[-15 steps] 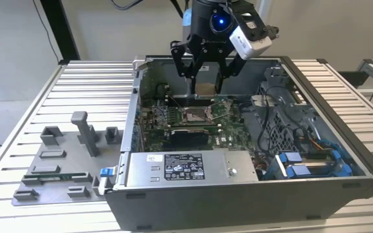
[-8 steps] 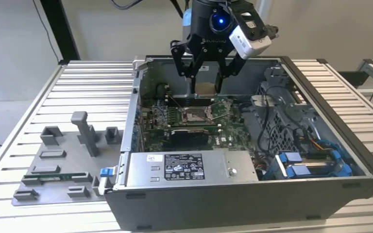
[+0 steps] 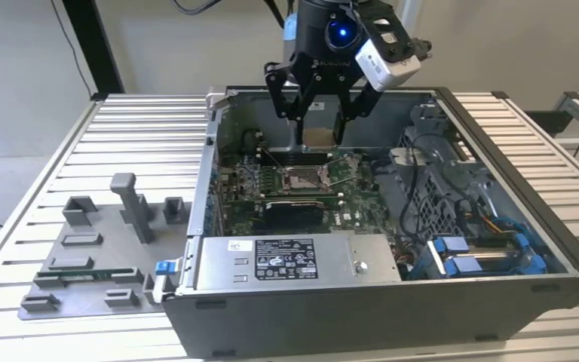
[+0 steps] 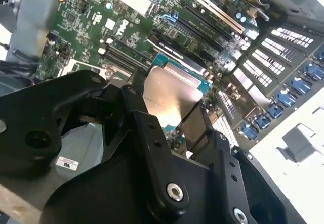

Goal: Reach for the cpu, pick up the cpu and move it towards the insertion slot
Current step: 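Pick up the cpu and move it towards the insertion slot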

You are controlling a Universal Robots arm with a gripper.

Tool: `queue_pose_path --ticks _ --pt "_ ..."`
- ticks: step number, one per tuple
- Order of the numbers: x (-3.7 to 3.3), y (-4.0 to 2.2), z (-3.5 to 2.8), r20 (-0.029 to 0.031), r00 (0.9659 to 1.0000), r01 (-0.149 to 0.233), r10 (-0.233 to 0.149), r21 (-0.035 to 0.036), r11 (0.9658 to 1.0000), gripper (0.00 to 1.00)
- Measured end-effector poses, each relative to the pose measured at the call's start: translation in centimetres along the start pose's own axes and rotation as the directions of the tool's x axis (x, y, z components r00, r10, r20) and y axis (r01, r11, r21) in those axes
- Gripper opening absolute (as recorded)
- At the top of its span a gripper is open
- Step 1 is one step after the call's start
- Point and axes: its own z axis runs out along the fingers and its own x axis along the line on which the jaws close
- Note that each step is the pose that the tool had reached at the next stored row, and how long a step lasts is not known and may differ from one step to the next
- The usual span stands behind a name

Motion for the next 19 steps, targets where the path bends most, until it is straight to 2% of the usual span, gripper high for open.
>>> queue_pose_path --ticks 9,13,19 --pt "0.01 0.33 0.11 -0.0001 1.0 0.0 0.0 0.0001 1.0 0.0" --pt "0.03 0.84 0.2 -0.0001 1.0 0.0 0.0 0.0002 1.0 0.0" --pt "0.05 1.98 0.46 -0.0001 1.0 0.0 0.0 0.0002 1.0 0.0"
